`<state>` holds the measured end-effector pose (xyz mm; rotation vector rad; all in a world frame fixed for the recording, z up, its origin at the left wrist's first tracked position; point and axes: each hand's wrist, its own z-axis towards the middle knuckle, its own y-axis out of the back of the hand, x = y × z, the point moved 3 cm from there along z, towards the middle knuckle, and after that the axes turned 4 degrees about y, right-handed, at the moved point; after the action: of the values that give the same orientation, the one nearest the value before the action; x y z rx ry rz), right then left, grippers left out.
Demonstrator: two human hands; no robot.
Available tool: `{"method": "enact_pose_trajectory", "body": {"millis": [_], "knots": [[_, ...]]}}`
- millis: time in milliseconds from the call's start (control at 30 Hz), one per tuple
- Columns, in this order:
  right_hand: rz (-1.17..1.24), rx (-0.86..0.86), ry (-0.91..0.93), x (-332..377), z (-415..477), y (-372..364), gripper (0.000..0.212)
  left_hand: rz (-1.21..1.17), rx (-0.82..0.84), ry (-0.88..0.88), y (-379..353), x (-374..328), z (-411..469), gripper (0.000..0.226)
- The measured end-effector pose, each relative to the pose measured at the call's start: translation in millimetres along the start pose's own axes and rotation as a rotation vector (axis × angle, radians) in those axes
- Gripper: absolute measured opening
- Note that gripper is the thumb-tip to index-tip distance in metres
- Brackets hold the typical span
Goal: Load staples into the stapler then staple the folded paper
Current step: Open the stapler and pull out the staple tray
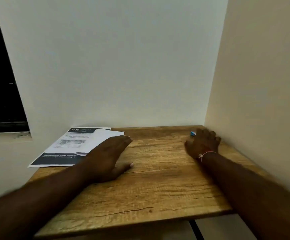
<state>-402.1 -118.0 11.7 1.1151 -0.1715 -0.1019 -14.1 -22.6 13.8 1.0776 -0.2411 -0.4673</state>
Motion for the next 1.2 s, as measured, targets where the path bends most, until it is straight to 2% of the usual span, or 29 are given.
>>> {"method": "enact_pose_trajectory", "body": {"millis": [133,300,400,500,567,667,767,900,1133,1200], "knots": [[-0.046,0.084,-0.197,-15,31,-9,0.065,0.047,0.058,-0.135,-11,-2,22,0.094],[-0.037,0.078,-0.213,-11,56,-29,0.051,-0.026,-0.047,-0.094,-12,-4,31,0.098],[0.112,0.025,-0.097,6,51,-27,0.04,-0.101,-0.116,0.002,-6,-3,30,0.098],[0.536,0.015,0.028,49,31,-17,0.028,-0.349,-0.101,0.204,-2,-4,34,0.089],[0.703,0.009,0.176,90,6,0,0.025,-0.552,-0.154,0.291,-2,-3,38,0.079],[0.795,0.003,0.424,137,-34,25,0.021,-0.75,-0.199,0.404,-9,1,40,0.068],[0.866,0.016,0.549,151,-57,36,0.025,-0.959,-0.209,0.489,-11,-2,41,0.049],[0.932,-0.012,0.602,151,-64,37,0.03,-1.068,-0.204,0.492,-13,-6,43,0.021],[1.073,0.145,0.528,147,-59,32,0.06,-0.975,-0.184,0.457,-5,-5,39,0.015],[1.111,0.153,0.538,147,-57,31,0.062,-0.931,-0.181,0.424,-3,-6,38,0.014]]}}
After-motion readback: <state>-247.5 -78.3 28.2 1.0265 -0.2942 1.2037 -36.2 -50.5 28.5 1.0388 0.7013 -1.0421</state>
